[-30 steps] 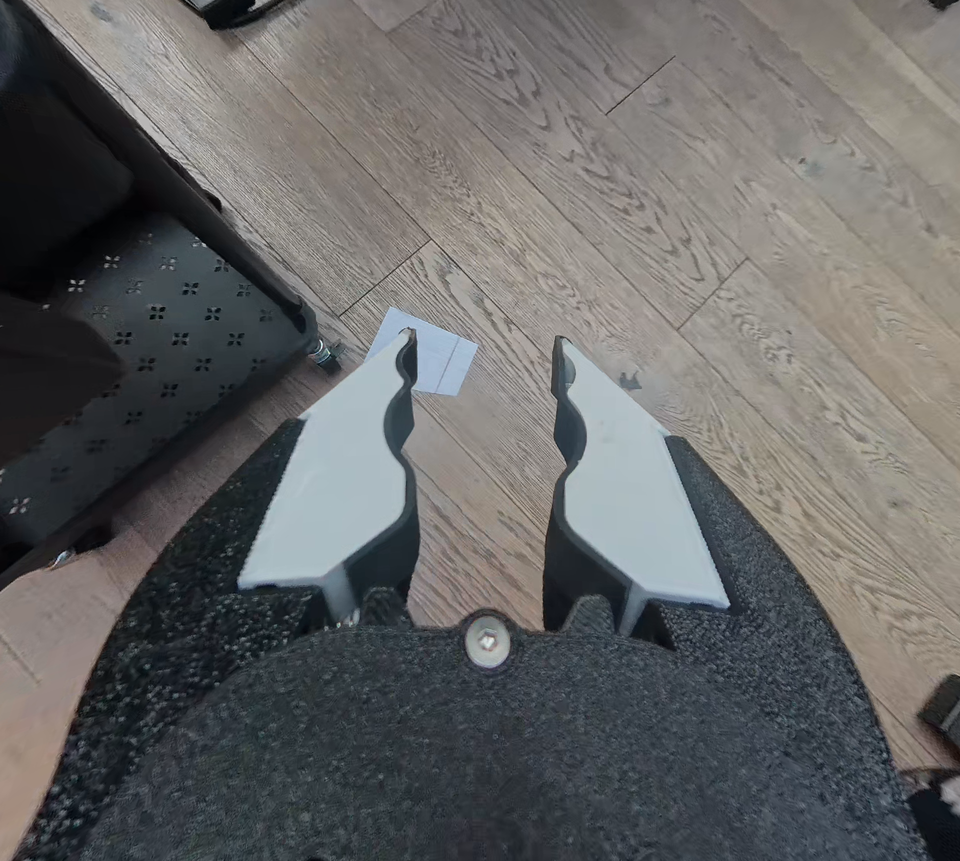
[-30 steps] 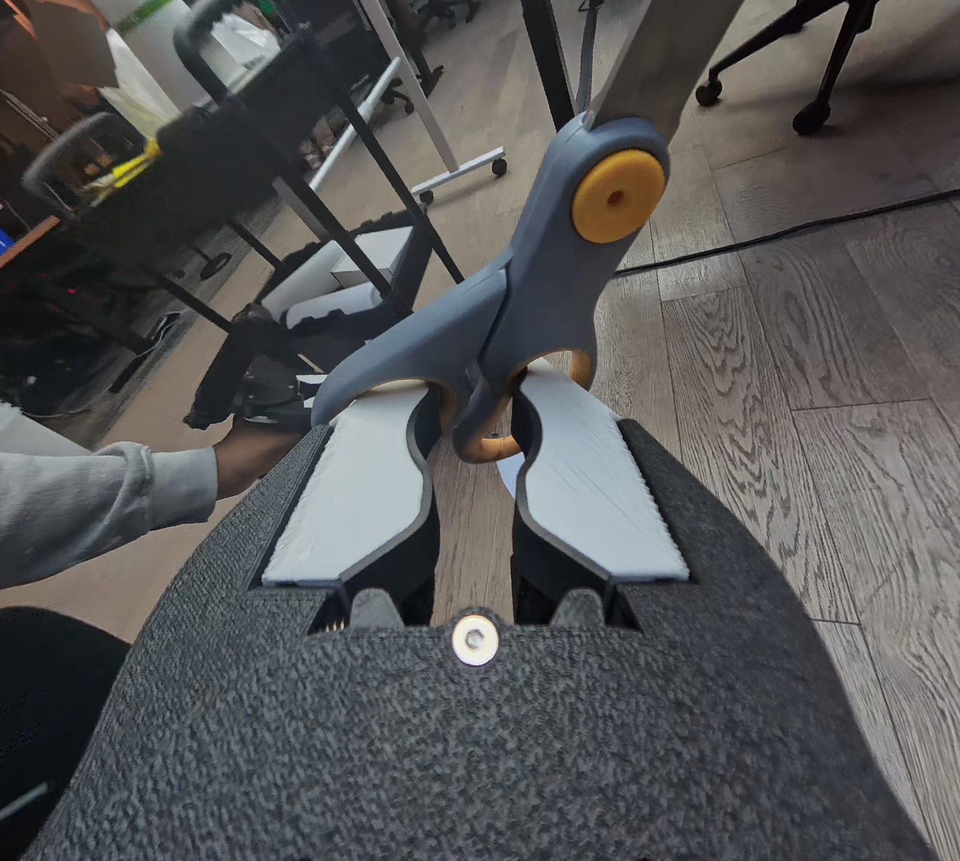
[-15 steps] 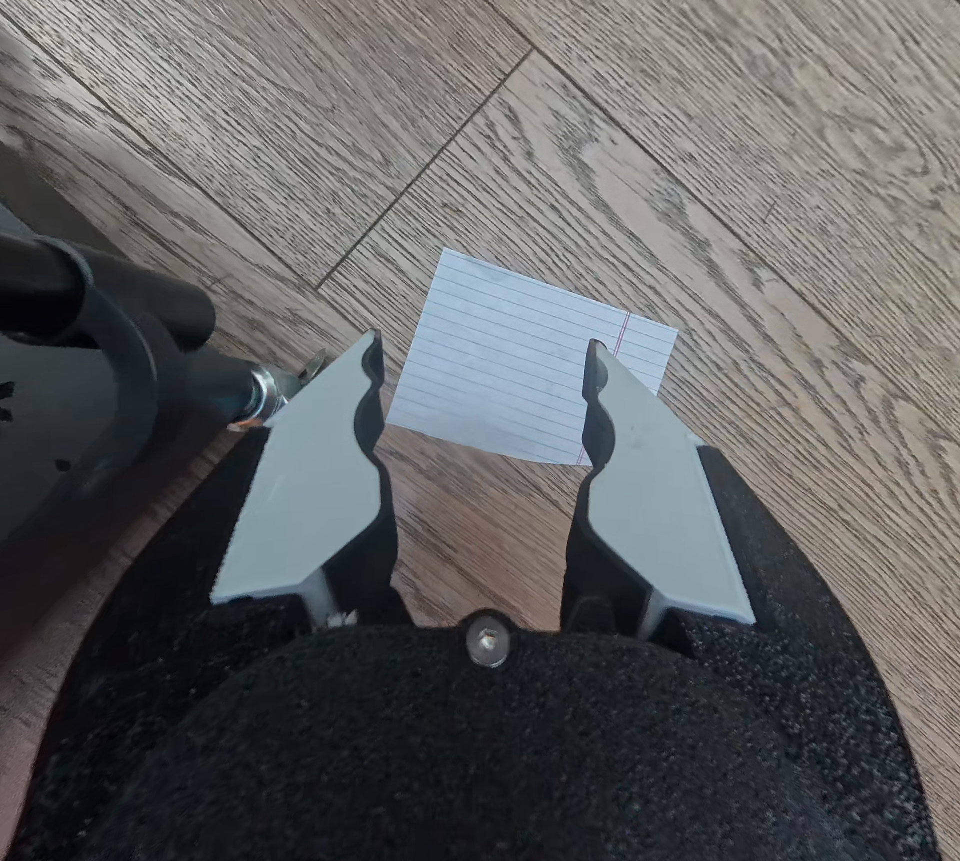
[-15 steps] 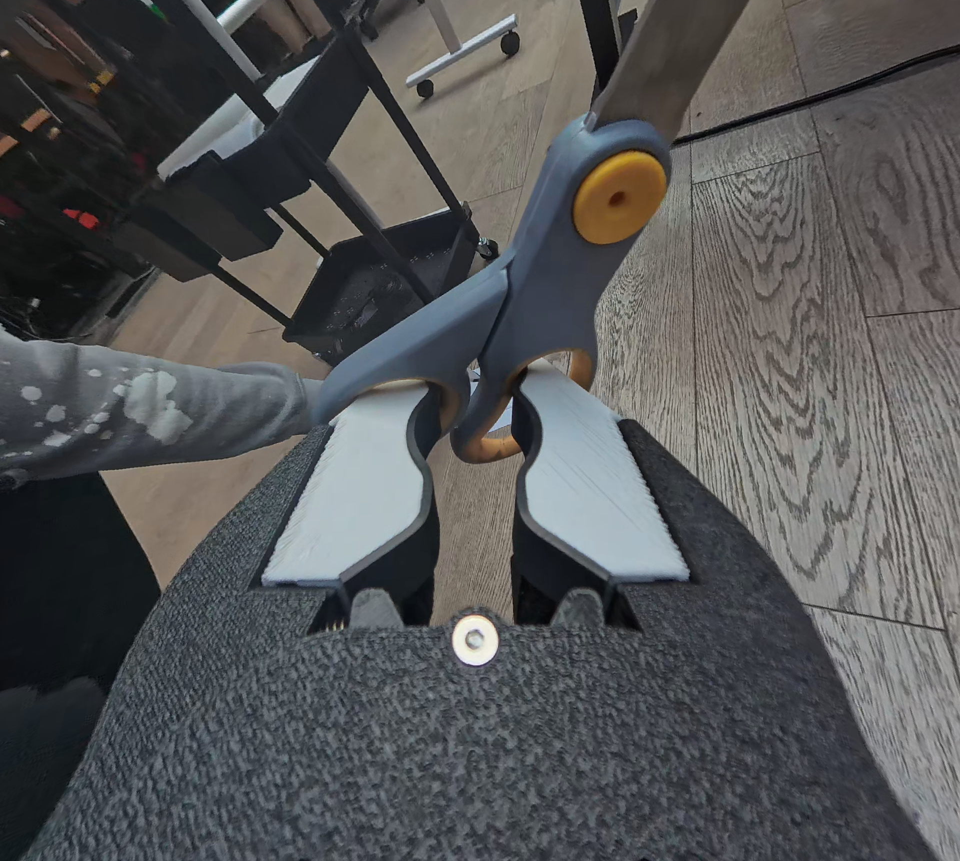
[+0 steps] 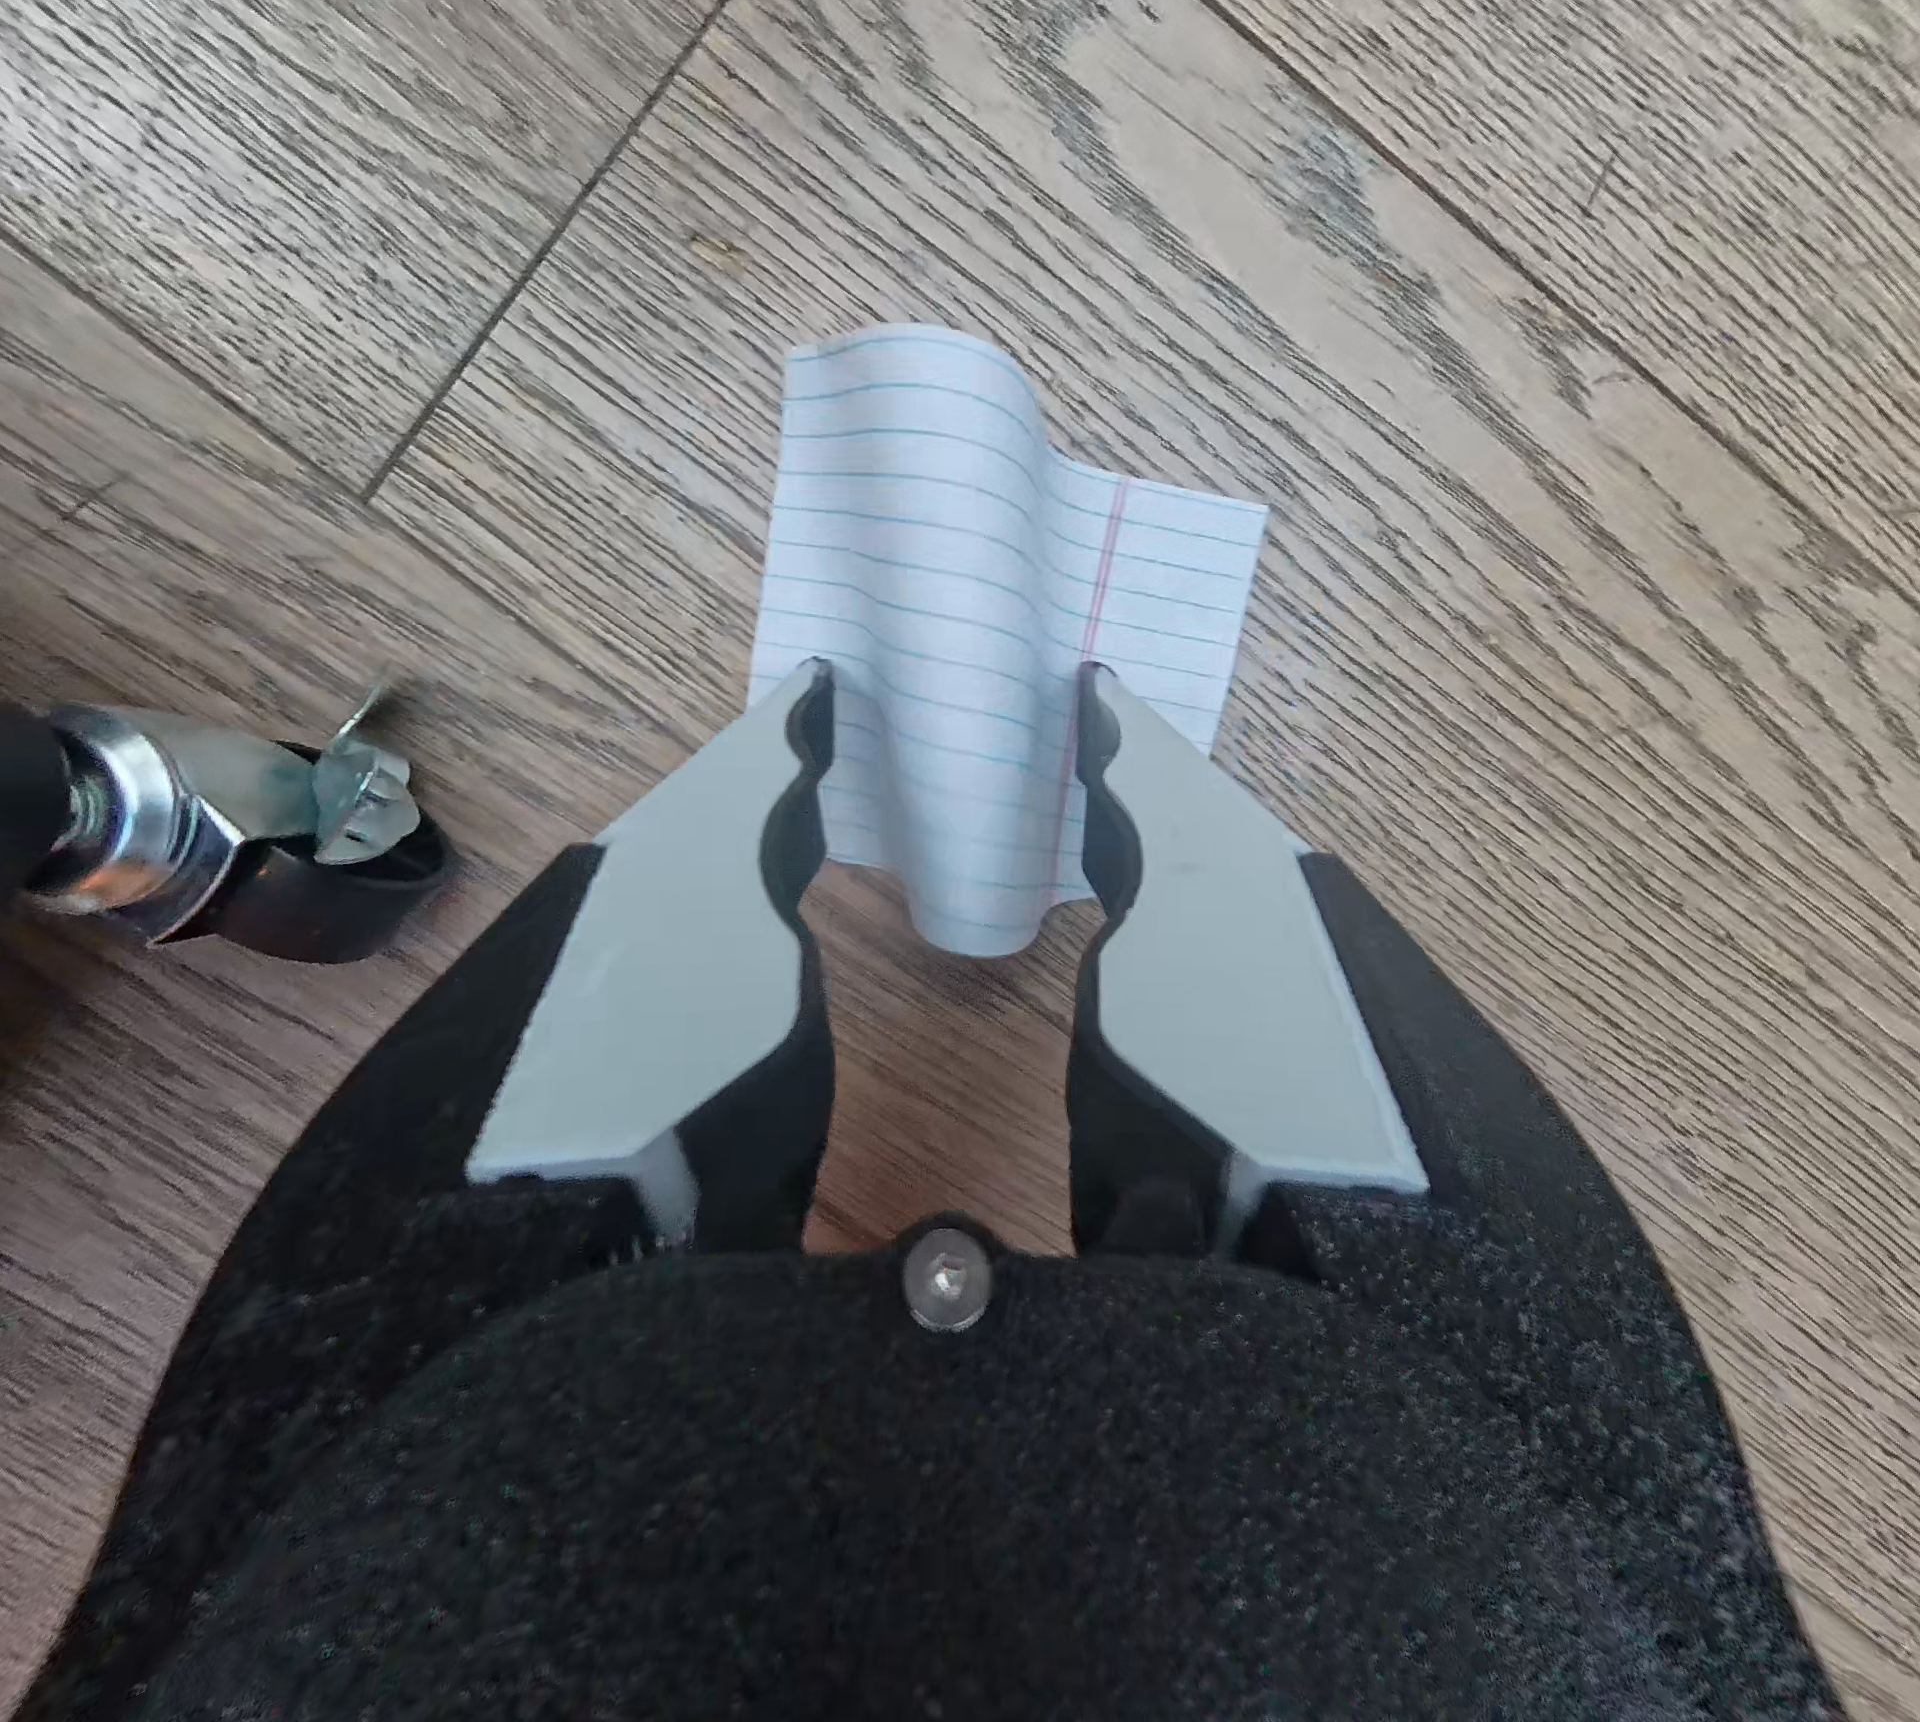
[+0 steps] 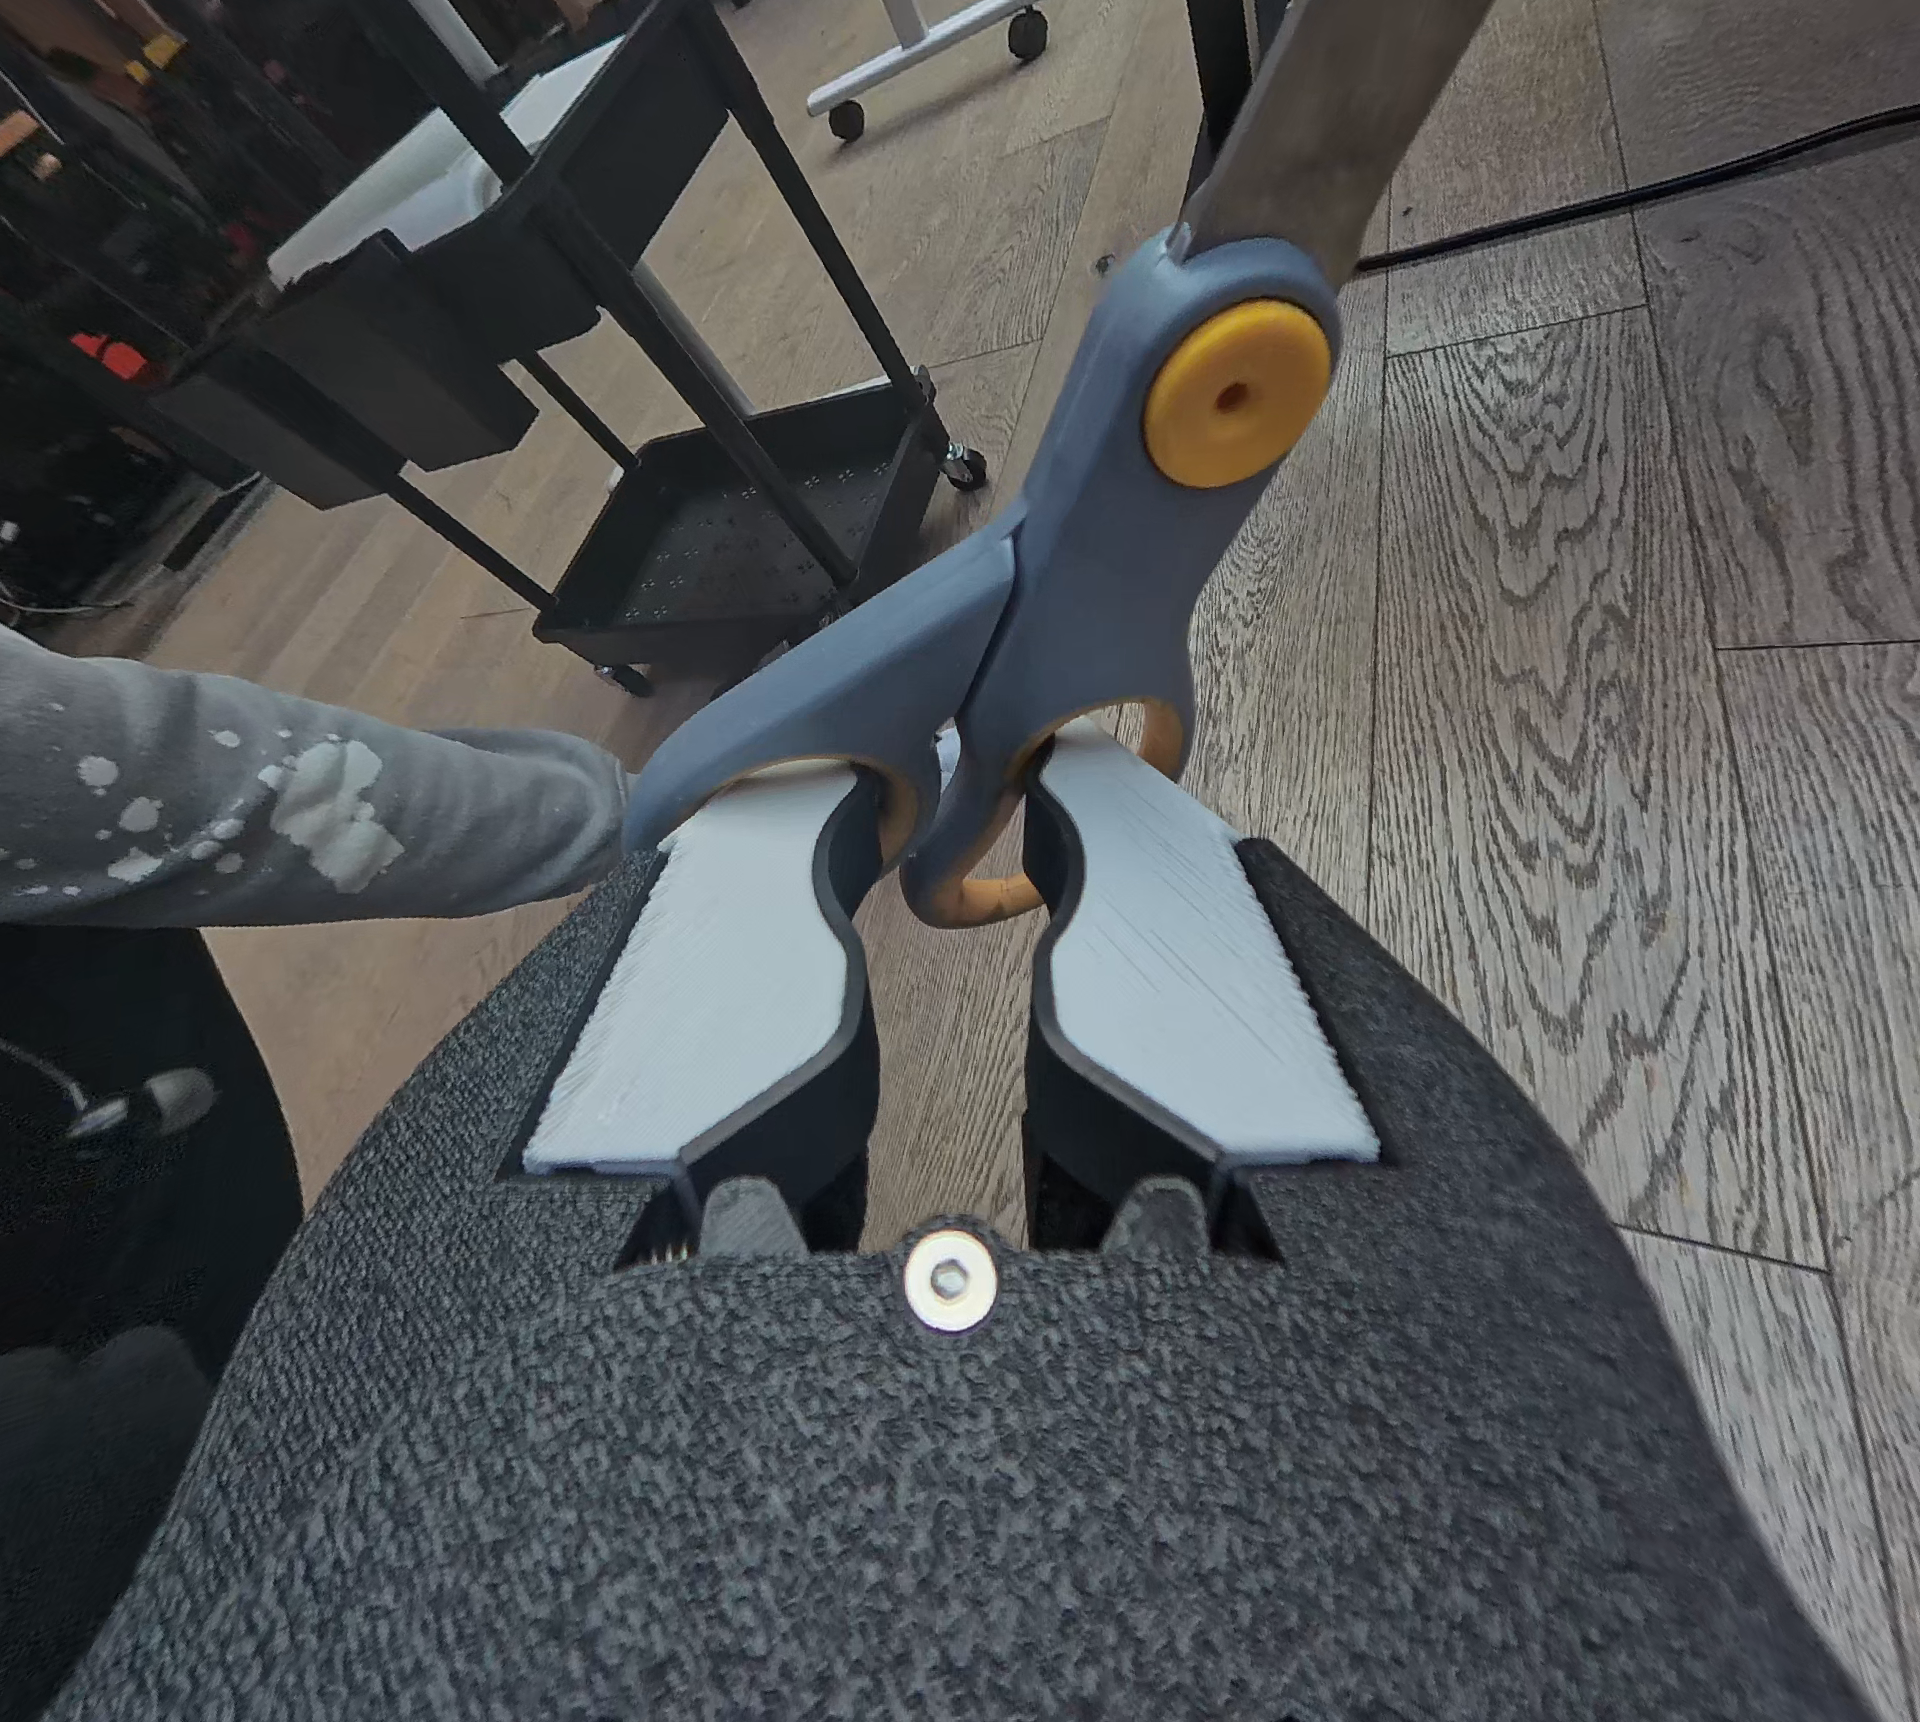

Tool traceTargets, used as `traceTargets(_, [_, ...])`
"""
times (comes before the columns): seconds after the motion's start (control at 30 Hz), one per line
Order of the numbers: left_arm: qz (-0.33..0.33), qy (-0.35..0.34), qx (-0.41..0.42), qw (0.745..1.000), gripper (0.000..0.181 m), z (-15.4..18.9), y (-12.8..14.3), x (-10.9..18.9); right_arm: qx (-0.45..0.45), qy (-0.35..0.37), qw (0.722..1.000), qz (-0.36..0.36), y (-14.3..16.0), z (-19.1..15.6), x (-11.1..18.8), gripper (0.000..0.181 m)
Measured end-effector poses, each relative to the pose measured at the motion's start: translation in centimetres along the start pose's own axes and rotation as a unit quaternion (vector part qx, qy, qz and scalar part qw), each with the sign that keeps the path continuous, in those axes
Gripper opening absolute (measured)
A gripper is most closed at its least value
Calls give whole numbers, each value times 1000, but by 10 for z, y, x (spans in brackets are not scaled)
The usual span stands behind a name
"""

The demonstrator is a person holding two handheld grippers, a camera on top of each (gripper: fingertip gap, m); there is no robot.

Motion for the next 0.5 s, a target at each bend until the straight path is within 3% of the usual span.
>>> traceTargets(0.07, [-4,6,-5,1000,14,2,-1,1,2,-3,1000,4,-1,-1,-1,20])
traceTargets(0.1, [-10,7,-1,1000,6,2,-1,1,4,-4,1000,6,-2,-2,-1,20])
traceTargets(0.2, [17,23,24,999,4,5,-14,16,15,-9,1000,14,-9,-8,-1,20])
traceTargets(0.27, [46,30,41,998,5,8,-35,42,19,-11,1000,18,-20,-16,0,20])
traceTargets(0.37, [99,36,48,993,4,16,-83,117,16,-20,999,28,-58,-43,12,20])
traceTargets(0.5, [179,49,48,981,4,39,-159,271,14,-20,998,54,-143,-101,49,20])
Point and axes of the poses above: each gripper's, where its closed fingertips meet, x back along the fingers, y out of its underside, z = x × y across the jaws, the point moved 8 cm from there along x, back along the fingers, and after that the axes turned 2 degrees about y, right-handed, at the moved point
